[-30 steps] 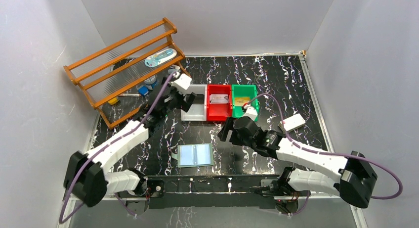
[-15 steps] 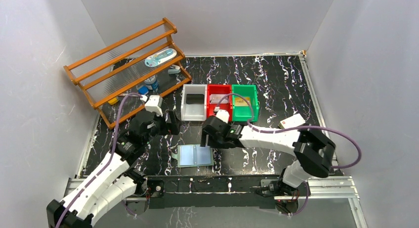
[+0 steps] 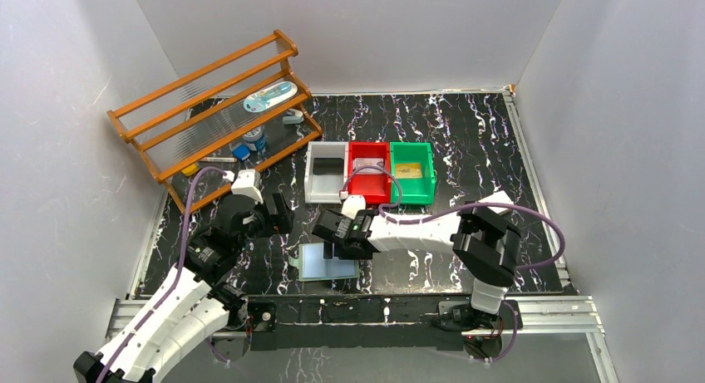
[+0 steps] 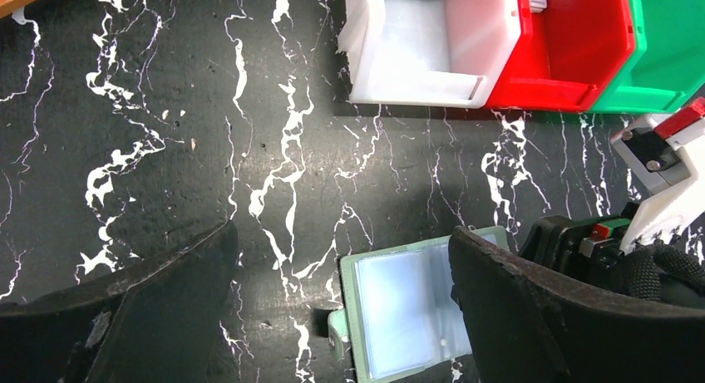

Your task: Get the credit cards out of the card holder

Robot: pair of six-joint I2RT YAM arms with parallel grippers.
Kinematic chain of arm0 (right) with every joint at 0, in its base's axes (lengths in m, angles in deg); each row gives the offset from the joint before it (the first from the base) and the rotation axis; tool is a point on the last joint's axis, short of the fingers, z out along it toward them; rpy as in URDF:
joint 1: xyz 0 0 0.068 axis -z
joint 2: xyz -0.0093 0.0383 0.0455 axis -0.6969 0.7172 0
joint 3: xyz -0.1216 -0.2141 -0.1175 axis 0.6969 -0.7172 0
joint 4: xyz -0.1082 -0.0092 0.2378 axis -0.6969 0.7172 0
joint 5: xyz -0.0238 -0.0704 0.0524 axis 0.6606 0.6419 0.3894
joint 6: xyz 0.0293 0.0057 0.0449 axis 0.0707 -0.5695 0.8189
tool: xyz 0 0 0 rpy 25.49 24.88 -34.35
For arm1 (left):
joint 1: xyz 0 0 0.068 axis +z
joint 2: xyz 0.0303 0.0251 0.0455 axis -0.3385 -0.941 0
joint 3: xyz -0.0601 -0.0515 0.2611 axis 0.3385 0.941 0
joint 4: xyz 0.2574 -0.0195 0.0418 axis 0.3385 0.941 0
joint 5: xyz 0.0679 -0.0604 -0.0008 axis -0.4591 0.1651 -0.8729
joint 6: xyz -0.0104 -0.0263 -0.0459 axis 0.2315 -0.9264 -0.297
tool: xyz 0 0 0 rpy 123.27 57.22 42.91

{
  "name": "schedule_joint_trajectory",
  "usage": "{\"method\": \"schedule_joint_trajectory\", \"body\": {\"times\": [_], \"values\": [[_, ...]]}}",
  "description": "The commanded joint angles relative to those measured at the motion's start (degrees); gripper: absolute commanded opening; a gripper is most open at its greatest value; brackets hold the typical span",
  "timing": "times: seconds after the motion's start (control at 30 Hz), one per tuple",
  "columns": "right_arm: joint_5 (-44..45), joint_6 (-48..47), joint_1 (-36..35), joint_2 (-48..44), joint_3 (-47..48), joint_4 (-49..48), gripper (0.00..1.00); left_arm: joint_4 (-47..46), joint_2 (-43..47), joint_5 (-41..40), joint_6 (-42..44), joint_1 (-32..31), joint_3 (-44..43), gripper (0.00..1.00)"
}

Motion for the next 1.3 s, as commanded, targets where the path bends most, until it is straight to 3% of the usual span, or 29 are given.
{"method": "schedule_joint_trajectory", "body": {"times": [0.0, 0.5, 1.07, 1.17, 1.27], "values": [[2.1, 0.7, -0.5, 1.8, 3.6, 2.5, 0.79, 1.3, -1.2, 0.0, -0.2, 0.3, -0.6, 0.97], [12.6, 1.0, -4.6, 6.9, 15.5, 17.0, 0.79, 1.3, -2.7, 0.9, 0.5, 0.3, -0.8, 0.98], [4.9, 0.7, -3.6, 9.0, 9.0, 7.1, 0.81, 1.3, -2.8, 1.9, 1.1, 0.4, -0.9, 0.98], [3.9, 0.9, -3.0, 9.0, 7.5, 5.8, 0.79, 1.2, -2.7, 1.9, 1.1, 0.3, -0.8, 0.98], [3.9, 1.6, -2.9, 9.2, 6.6, 5.7, 0.70, 1.1, -2.8, 2.0, 1.1, 0.3, -0.8, 0.98]]}}
